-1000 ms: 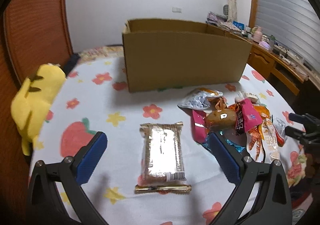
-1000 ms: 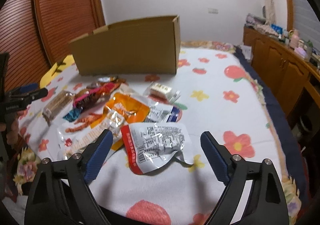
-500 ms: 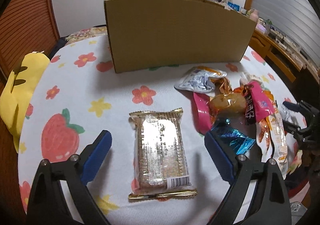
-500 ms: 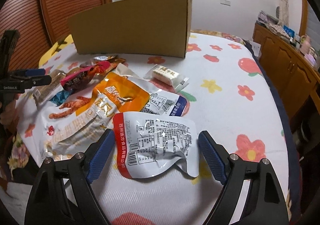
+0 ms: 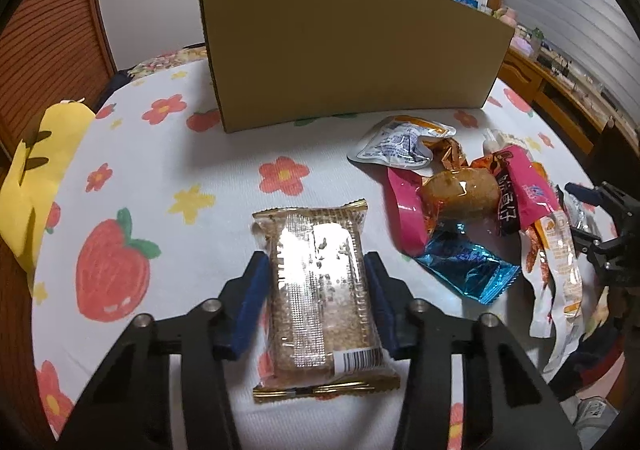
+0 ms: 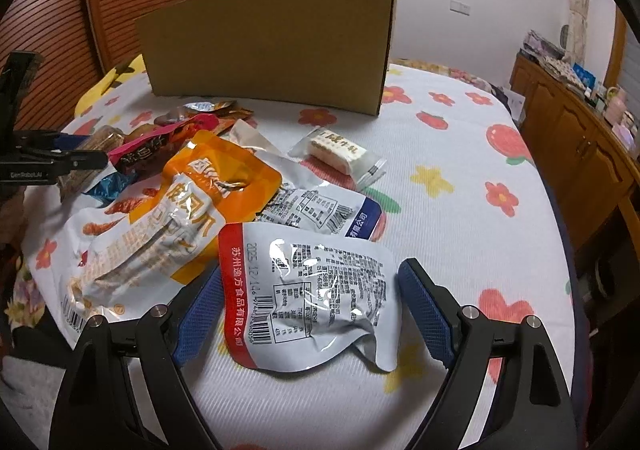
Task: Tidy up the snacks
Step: 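Grasp the brown wafer bar with the left tool while the right tool grasps the white-red pouch, then carry both snacks over the cardboard box and open both tools to drop them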
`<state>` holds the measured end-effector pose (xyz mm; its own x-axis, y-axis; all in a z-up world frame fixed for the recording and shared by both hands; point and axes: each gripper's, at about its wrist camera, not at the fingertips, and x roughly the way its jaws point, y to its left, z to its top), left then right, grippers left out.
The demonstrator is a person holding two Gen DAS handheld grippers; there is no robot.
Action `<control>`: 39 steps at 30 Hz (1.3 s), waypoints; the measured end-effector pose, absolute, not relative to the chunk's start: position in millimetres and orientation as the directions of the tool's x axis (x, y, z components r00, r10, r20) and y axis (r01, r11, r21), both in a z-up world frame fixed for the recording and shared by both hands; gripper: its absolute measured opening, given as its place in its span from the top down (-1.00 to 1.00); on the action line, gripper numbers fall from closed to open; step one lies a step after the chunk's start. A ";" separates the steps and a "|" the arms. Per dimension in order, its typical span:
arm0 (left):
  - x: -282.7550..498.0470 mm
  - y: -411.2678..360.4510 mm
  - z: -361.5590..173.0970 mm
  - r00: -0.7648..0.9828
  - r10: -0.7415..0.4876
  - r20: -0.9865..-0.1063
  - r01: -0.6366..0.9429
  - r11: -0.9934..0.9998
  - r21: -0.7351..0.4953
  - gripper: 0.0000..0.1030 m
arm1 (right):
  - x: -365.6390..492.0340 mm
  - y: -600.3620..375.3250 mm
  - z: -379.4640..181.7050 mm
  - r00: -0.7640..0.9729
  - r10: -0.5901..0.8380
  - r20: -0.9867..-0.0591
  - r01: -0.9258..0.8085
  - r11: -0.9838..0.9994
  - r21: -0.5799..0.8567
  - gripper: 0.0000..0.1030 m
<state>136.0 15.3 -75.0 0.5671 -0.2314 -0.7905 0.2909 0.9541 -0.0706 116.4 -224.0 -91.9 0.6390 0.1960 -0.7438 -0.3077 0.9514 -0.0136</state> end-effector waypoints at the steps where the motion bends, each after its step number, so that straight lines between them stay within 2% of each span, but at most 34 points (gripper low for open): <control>1: 135.0 17.0 -74.7 0.570 -0.235 -0.787 0.287 0.955 -0.078 0.14 | 116.7 -224.2 -91.8 0.638 0.196 -0.744 -0.309 0.951 -0.014 -0.68; 3: 133.3 17.9 -74.4 0.575 -0.235 -0.783 0.282 0.956 -0.080 0.16 | 116.0 -224.6 -91.9 0.638 0.200 -0.744 -0.313 0.950 -0.013 -0.65; 6: 129.7 17.9 -74.0 0.586 -0.232 -0.776 0.274 0.958 -0.080 0.17 | 113.8 -224.5 -90.2 0.641 0.209 -0.738 -0.325 0.946 -0.014 -0.47; 8: 127.3 18.3 -73.3 0.593 -0.235 -0.770 0.268 0.960 -0.087 0.18 | 112.5 -223.5 -88.7 0.644 0.205 -0.737 -0.326 0.945 -0.021 -0.43; 12: 121.2 16.6 -70.5 0.609 -0.239 -0.756 0.265 0.960 -0.091 0.19 | 109.7 -228.7 -84.0 0.667 0.196 -0.719 -0.301 0.953 -0.019 -0.04; 15: 117.0 15.8 -67.5 0.620 -0.247 -0.745 0.265 0.959 -0.097 0.20 | 109.9 -238.8 -81.2 0.671 0.215 -0.710 -0.285 0.958 0.020 0.13; 25: 108.1 10.9 -49.7 0.663 -0.247 -0.707 0.264 0.960 -0.088 0.20 | 95.5 -250.1 -69.2 0.716 0.230 -0.660 -0.265 0.963 0.048 0.23; 39: 123.8 -2.0 -3.7 0.732 -0.286 -0.618 0.303 0.950 -0.080 0.20 | 93.7 -240.2 -24.5 0.767 0.257 -0.588 -0.316 0.949 0.003 0.22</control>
